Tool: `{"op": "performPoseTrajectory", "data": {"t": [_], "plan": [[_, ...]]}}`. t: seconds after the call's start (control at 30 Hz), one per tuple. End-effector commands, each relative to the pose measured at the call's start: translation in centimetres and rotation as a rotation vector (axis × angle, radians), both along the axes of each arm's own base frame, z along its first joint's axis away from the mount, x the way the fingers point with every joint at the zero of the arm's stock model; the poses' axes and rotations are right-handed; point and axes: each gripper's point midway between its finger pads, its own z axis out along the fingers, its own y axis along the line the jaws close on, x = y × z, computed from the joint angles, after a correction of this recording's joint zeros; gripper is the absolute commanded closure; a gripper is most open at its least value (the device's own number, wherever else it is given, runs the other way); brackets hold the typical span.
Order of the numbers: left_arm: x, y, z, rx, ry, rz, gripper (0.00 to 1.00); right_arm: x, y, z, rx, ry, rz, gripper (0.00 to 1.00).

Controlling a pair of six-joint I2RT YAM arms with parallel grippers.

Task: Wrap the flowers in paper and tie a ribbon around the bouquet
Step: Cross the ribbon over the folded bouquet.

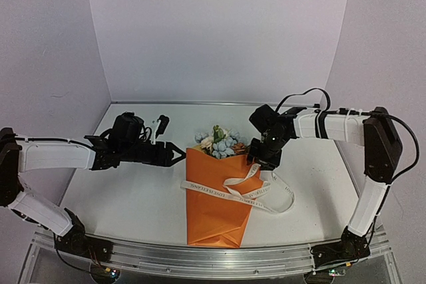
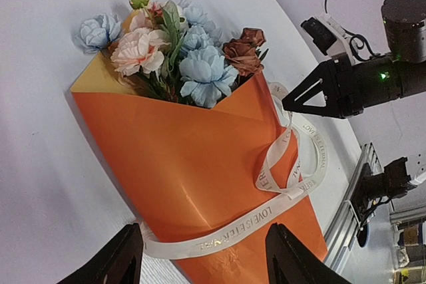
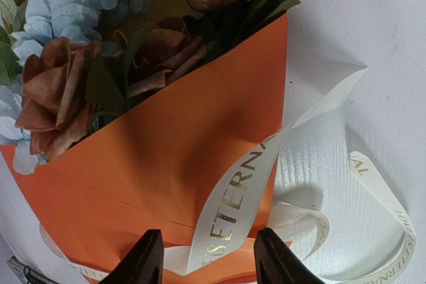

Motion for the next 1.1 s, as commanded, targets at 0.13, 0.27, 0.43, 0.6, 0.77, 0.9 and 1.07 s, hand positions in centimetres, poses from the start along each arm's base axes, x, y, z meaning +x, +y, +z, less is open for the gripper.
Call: {"op": "performPoseTrajectory", "data": {"t": [0.13,0.27,0.43,0.6,0.77,0.9,1.07], "plan": [[0.2,0.0,-0.2,0.024,0.017,-0.003,0.35,0.8,-0.2,-0.6,-0.003,-0.005,-0.018,0.64],[0.1,0.1,-0.8,0.035,0.037,-0.007,0.35,0.8,-0.2,-0.8,-0.005,-0.001,-0.01,0.73],[-0.1,0.1,-1.5,0.044,0.057,-0.013,0.35,0.9,-0.1,-0.3,-0.003,-0.017,0.004,0.96],[-0.2,0.0,-1.7,0.047,0.062,-0.019,0.36,1.7,0.4,2.4,0.021,-0.092,0.054,1.0],[-0.5,0.1,-2.5,0.068,0.088,-0.024,0.36,2.1,1.4,7.2,0.083,-0.206,0.167,1.0],[-0.8,0.0,-2.9,0.07,0.1,-0.046,0.37,1.5,2.9,11.0,0.179,-0.285,0.293,1.0],[-0.8,-0.5,-3.2,0.07,0.113,-0.065,0.39,-0.6,5.2,15.2,0.341,-0.312,0.435,1.0]]}}
